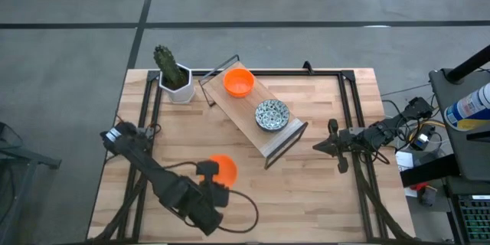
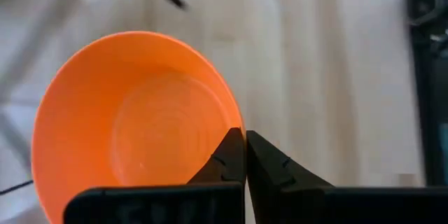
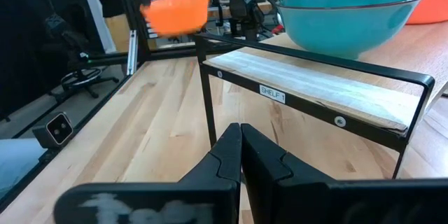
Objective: Pick & Place Mini bowls
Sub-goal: Stack the orange bowl on the orange bowl on the shelf
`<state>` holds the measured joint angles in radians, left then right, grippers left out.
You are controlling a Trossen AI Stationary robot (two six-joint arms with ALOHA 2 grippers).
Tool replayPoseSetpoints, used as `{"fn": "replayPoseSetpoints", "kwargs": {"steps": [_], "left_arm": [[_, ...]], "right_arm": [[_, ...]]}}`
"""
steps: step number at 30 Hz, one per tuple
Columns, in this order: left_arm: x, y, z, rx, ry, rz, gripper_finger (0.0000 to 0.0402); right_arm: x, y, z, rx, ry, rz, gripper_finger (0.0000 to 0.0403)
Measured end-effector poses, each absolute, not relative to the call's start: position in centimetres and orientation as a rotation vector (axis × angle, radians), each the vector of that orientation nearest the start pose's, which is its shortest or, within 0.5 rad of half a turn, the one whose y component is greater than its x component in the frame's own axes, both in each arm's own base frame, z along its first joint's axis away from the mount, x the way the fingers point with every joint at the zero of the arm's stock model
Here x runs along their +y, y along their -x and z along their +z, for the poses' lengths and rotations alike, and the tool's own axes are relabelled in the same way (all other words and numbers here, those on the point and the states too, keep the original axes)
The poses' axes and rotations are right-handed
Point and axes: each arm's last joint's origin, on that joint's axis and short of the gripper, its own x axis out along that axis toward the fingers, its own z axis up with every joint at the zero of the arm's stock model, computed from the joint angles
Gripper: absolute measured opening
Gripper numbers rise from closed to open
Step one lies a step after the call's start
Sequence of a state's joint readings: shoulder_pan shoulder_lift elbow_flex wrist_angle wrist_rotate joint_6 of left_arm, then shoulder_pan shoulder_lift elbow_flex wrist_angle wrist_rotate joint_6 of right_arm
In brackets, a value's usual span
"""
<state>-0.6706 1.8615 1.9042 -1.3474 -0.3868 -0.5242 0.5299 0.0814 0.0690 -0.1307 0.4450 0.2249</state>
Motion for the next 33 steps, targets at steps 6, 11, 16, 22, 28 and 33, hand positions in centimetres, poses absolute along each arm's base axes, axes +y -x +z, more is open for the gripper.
{"fn": "replayPoseSetpoints", "kwargs": {"steps": [6, 11, 16, 22, 28, 33], "left_arm": [[-18.7, -28.9, 38.4, 1.056, -0.267, 0.187, 0.0], [-15.5, -29.6, 41.8, 0.98, -0.253, 0.219, 0.0], [-12.1, -30.4, 44.2, 0.928, -0.263, 0.241, 0.0], [-7.3, -30.8, 45.2, 0.937, -0.285, 0.316, 0.0], [-2.9, -32.1, 45.0, 0.968, -0.307, 0.346, 0.0], [1.1, -33.7, 44.5, 0.946, -0.38, 0.359, 0.0]], "right_arm": [[3.8, -8.9, 16.9, 0.135, -0.158, 0.07, 0.0009], [3.8, -8.9, 16.9, 0.135, -0.158, 0.07, 0.0009], [3.8, -8.9, 16.9, 0.135, -0.157, 0.07, 0.0009], [3.8, -8.9, 16.9, 0.135, -0.158, 0.07, 0.0009], [3.8, -8.9, 16.9, 0.135, -0.157, 0.07, 0.0009], [3.8, -8.9, 16.9, 0.135, -0.158, 0.07, 0.0009]]}}
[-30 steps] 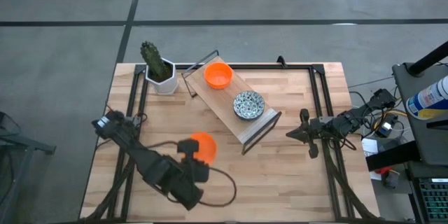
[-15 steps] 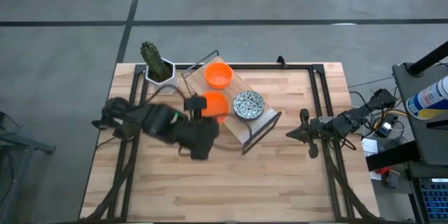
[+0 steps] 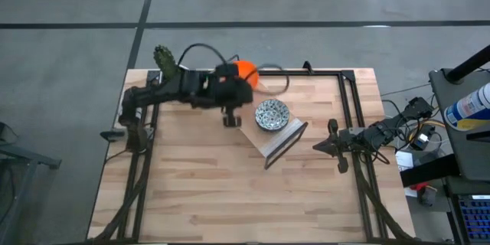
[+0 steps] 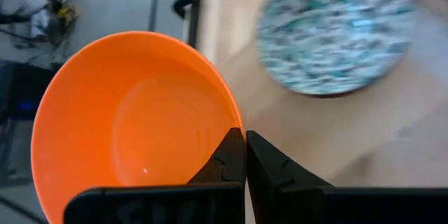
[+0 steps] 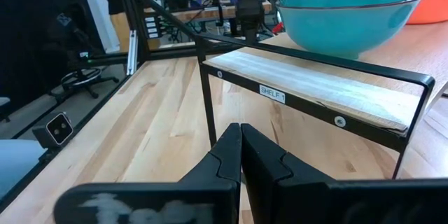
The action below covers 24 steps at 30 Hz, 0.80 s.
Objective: Pick & Place Mini bowls
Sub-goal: Stack the orange bowl on the orange bowl on the shelf
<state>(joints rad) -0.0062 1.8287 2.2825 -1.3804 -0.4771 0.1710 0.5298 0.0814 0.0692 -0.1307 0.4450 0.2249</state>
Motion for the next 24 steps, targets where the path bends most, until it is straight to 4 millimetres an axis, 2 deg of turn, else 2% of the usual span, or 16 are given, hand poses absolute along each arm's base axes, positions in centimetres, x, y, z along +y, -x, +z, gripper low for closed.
{"fn": "replayPoseSetpoints", "kwargs": {"steps": [4, 8, 12, 18, 24], "left_arm": [[5.1, -33.5, 44.6, 0.97, -0.366, 0.441, 0.0], [9.3, -32.7, 44.6, 0.976, -0.282, 0.479, 0.0], [12.0, -32.6, 44.0, 0.968, -0.191, 0.446, 0.0], [13.6, -33.4, 40.9, 1.049, -0.197, 0.385, 0.0], [13.9, -34.0, 38.9, 1.084, -0.216, 0.338, 0.0]], "right_arm": [[3.8, -8.9, 16.9, 0.135, -0.158, 0.07, 0.0009], [3.8, -8.9, 16.9, 0.135, -0.157, 0.07, 0.0008], [3.8, -8.9, 16.9, 0.135, -0.157, 0.07, 0.0009], [3.8, -8.9, 16.9, 0.135, -0.158, 0.07, 0.0008], [3.8, -8.9, 16.9, 0.135, -0.158, 0.07, 0.0009]]}}
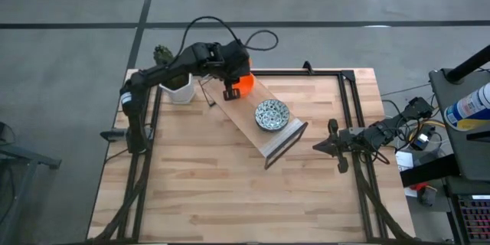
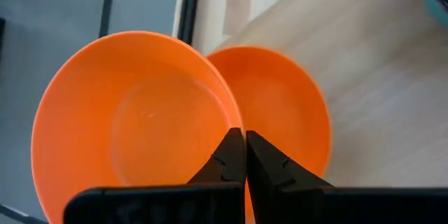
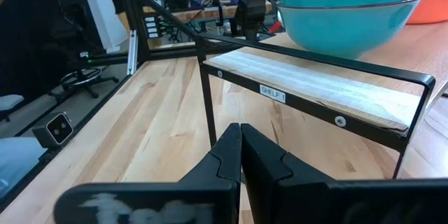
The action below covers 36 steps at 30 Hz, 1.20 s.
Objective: Pick & Place Mini bowls
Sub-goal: Stack the orange bowl on the orange bowl on the shelf, then return to Home Position
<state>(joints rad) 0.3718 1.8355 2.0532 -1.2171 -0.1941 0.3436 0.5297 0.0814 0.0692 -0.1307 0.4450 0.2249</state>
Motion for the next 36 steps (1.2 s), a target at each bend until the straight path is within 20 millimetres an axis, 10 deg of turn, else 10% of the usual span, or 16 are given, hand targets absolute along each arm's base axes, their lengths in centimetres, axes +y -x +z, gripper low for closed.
{"fn": "replayPoseSetpoints", "kwargs": {"steps": [26, 36], "left_arm": [[12.4, -34.8, 36.0, 1.131, -0.112, 0.212, 0.0001], [12.2, -34.9, 35.8, 1.127, -0.042, 0.233, 0.0063]], "right_arm": [[3.8, -8.9, 16.9, 0.135, -0.158, 0.07, 0.0009], [3.8, -8.9, 16.9, 0.135, -0.158, 0.07, 0.0009]]}}
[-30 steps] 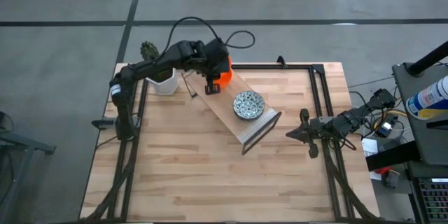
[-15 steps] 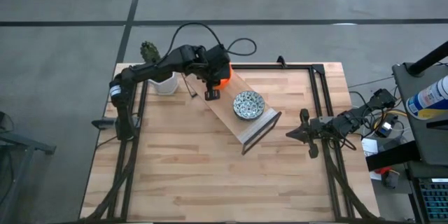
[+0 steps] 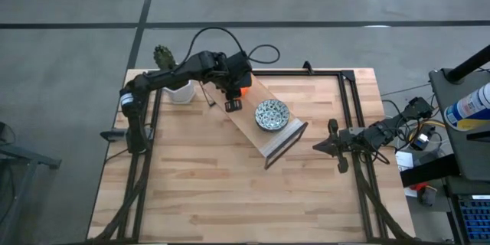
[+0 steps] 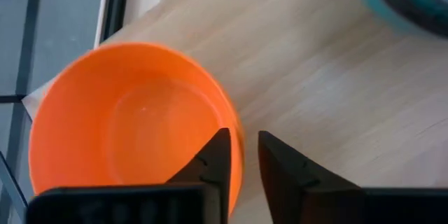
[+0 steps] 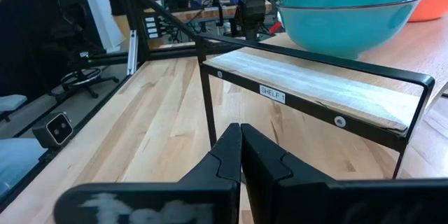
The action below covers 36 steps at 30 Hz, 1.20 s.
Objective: Pick & Place Mini bowls
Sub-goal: Return to Home Position
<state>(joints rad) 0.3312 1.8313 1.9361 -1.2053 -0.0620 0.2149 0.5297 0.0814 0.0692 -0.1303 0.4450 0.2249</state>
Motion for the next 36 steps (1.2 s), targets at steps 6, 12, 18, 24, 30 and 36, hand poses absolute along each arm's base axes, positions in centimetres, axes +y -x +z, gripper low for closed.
{"fn": "replayPoseSetpoints", "kwargs": {"steps": [6, 12, 18, 24, 30, 36], "left_arm": [[11.8, -34.6, 37.2, 1.106, -0.039, 0.24, 0.0094], [11.1, -34.2, 37.8, 1.075, 0.046, 0.183, 0.0092], [8.5, -33.9, 37.6, 1.047, 0.046, 0.098, 0.0014], [5.0, -30.7, 37.4, 0.911, 0.115, 0.01, 0.0001], [1.9, -25.4, 36.1, 0.551, 0.099, -0.062, 0.0], [1.1, -20.2, 31.3, 0.338, 0.056, -0.062, 0.0]], "right_arm": [[3.8, -8.9, 16.9, 0.135, -0.158, 0.07, 0.0009], [3.8, -8.9, 16.9, 0.135, -0.158, 0.07, 0.0009], [3.8, -8.9, 16.9, 0.135, -0.157, 0.07, 0.0009], [3.8, -8.9, 16.9, 0.135, -0.157, 0.07, 0.0009], [3.8, -8.9, 16.9, 0.135, -0.158, 0.07, 0.0009], [3.8, -8.9, 16.9, 0.135, -0.157, 0.07, 0.0009]]}}
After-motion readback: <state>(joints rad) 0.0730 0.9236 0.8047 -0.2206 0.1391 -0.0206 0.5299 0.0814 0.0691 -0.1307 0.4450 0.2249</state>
